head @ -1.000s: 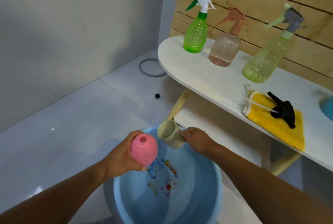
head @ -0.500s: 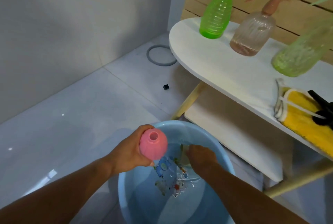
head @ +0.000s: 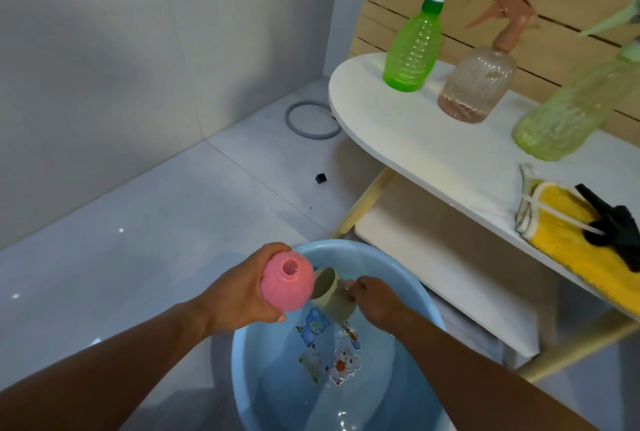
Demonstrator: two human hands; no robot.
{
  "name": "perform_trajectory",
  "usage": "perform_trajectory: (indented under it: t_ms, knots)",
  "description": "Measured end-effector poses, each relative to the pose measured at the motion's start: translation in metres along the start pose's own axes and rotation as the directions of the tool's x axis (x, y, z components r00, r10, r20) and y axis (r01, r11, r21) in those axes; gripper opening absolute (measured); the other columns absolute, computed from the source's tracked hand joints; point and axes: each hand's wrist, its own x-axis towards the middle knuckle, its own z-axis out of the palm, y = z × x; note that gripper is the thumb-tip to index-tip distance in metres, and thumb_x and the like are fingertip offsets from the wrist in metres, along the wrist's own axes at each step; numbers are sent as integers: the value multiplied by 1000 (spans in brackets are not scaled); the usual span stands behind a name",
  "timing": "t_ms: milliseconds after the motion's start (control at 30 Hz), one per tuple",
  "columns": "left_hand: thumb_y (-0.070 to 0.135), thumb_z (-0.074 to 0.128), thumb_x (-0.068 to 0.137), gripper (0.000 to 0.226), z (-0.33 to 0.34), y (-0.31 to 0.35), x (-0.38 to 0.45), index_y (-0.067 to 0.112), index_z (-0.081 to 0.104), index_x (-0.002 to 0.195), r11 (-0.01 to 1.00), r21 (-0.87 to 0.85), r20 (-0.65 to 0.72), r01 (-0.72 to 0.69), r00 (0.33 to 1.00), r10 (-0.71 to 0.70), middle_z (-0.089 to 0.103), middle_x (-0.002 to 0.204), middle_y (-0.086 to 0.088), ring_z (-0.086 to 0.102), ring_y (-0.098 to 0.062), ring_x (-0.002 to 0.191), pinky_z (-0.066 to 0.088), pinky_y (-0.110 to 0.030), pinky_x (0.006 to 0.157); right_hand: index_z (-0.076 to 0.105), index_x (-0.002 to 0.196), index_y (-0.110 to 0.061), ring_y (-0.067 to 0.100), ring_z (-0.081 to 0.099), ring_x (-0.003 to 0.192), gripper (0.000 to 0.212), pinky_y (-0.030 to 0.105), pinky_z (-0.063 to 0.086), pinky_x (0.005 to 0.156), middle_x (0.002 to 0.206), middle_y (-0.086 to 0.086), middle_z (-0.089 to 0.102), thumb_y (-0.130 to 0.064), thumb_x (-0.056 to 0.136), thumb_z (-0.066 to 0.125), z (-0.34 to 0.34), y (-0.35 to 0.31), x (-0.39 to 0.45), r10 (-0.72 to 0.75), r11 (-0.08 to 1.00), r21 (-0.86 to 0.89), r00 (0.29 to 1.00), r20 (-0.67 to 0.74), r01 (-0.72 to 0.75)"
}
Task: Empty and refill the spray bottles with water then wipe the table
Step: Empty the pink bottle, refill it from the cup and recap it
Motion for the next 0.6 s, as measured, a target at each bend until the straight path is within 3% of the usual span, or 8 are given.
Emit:
perform_trajectory:
  t_ms: [67, 133, 300, 433, 600]
  knots:
    - [30, 101, 61, 103, -3, 5, -3, 43, 41, 143, 1000, 4, 1, -17, 1000, 17, 53, 132, 29, 57, -4, 124, 61, -29, 89, 54, 74, -15, 15, 41, 62, 35, 27, 33, 57, 71, 1, 48, -31, 104, 46, -10, 1, -12, 20, 984, 174, 1000, 0, -20]
    - [28, 101, 59, 103, -7, 14, -5, 42, 41, 142, 999, 18, -4, -34, 999, 34, 55, 132, 25, 60, -10, 121, 62, -36, 88, 43, 72, -18, 15, 33, 59, 29, 24, 28, 50, 70, 3, 40, -29, 98, 50, -23, 1, -25, 22, 958, 287, 1000, 3, -21]
    - [29, 99, 58, 101, -25, 56, -14, 46, 43, 140, 994, 54, 4, -90, 996, 90, 57, 131, 22, 63, -11, 118, 62, -42, 87, 53, 69, -21, 12, 39, 57, 37, 26, 32, 48, 60, -7, 42, -51, 86, 66, -75, -15, -76, -40, 916, 391, 990, -135, 90]
    - [35, 101, 54, 102, -42, 88, -21, 46, 43, 137, 986, 116, 13, -118, 993, 117, 58, 129, 23, 63, -4, 117, 59, -33, 92, 53, 70, -19, 16, 40, 61, 41, 24, 32, 47, 59, -7, 45, -51, 87, 71, -113, -27, -114, -89, 895, 413, 974, -206, 169]
    - [50, 102, 49, 105, -59, 123, -28, 52, 42, 135, 971, 197, 85, -134, 989, 119, 58, 130, 24, 62, -1, 116, 59, -31, 93, 46, 66, -27, 9, 36, 56, 43, 24, 30, 49, 59, -11, 40, -54, 84, 73, -153, -47, -158, -123, 878, 420, 956, -266, 229]
